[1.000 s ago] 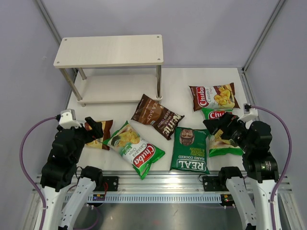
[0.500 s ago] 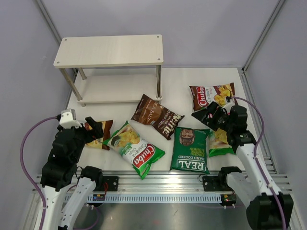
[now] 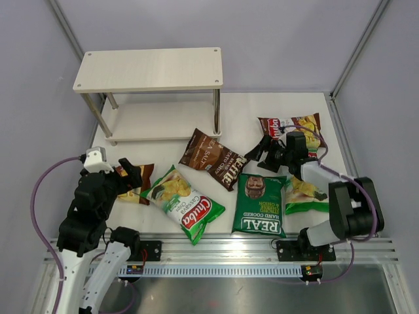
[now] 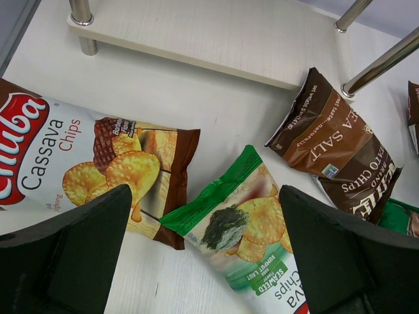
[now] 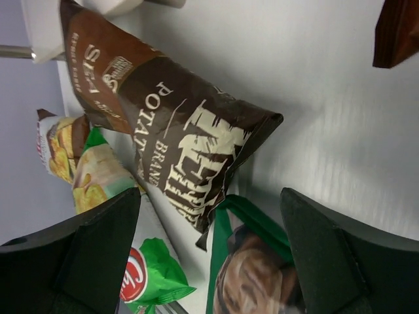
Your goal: Place and organize the chips bags onto the shelf
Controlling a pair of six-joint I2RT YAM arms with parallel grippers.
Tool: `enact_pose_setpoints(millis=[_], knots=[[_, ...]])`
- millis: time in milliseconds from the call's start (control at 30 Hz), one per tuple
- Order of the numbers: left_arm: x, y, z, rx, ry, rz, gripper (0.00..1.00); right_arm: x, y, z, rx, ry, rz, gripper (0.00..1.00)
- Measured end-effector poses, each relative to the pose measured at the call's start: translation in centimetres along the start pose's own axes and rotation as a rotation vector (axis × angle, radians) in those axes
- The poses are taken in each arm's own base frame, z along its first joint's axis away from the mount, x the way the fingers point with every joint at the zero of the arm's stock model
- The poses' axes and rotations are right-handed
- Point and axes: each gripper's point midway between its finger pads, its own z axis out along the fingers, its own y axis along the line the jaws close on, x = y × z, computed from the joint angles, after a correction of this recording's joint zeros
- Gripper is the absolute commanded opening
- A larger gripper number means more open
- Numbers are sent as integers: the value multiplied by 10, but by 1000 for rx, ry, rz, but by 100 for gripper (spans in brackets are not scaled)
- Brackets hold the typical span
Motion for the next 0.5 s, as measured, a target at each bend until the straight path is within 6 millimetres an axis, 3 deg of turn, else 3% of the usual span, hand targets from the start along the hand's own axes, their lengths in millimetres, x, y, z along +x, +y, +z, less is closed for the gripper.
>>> enact_pose_setpoints(millis=[300,400,500], knots=[[4,-2,4,2,25,9,99,13,-26,64,-39,91,-18,83],[4,-3,5,5,30,11,99,15,-16,78,-124,103,-46,76],[6,-4,6,5,38,14,99,22,-9,86,-181,120,-70,63]])
